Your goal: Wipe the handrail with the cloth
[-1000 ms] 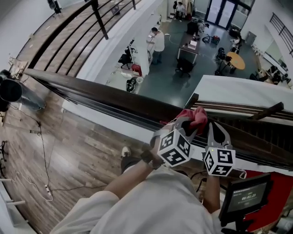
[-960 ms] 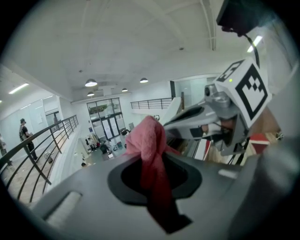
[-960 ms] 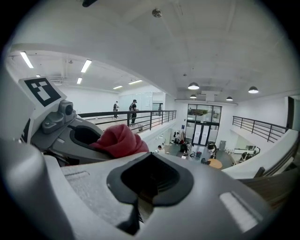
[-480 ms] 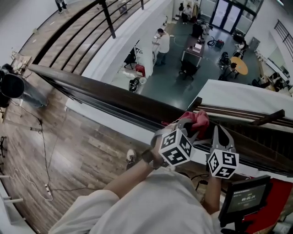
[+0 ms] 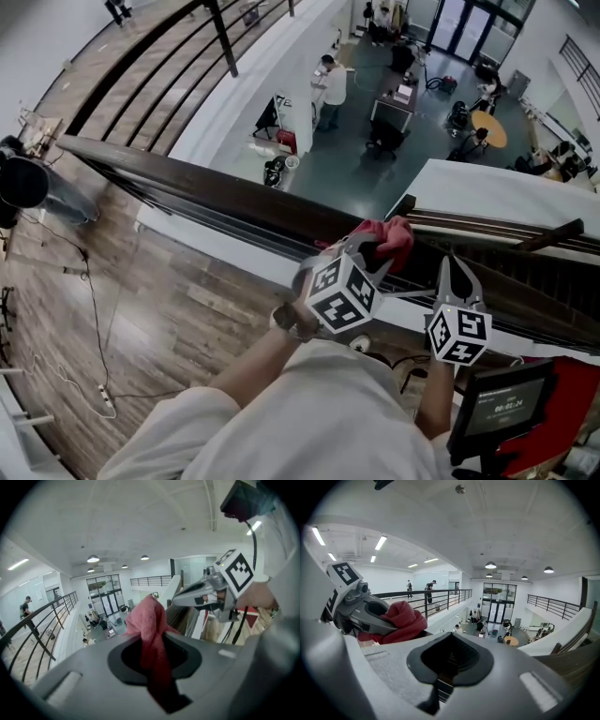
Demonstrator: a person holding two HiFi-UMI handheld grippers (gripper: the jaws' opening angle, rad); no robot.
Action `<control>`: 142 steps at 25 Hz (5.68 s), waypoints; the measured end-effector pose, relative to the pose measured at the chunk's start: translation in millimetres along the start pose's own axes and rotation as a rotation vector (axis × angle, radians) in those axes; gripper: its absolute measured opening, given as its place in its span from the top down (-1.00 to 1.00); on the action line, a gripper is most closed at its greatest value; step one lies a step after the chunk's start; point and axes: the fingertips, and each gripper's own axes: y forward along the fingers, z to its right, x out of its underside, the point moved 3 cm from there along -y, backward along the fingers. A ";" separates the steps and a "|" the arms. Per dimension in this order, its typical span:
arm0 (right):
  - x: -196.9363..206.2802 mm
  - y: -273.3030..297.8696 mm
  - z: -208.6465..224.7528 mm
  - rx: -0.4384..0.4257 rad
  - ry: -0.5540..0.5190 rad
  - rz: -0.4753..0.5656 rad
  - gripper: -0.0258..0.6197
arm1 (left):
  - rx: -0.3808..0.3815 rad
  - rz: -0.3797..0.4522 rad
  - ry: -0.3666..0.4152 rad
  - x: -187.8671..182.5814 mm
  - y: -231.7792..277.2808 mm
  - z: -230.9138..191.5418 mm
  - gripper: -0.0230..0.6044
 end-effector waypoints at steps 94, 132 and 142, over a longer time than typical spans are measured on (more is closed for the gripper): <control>-24.6 45.3 -163.0 -0.083 -0.042 -0.009 0.91 | -0.534 0.079 -0.198 162.0 -209.1 -238.8 0.69; 25.2 -56.3 84.7 0.004 0.056 0.040 0.91 | -0.291 0.000 -0.085 -8.9 1.9 -15.5 0.68; 39.4 -65.5 97.8 -0.010 0.047 0.043 0.91 | -0.196 -0.024 -0.080 -23.5 35.9 22.3 0.69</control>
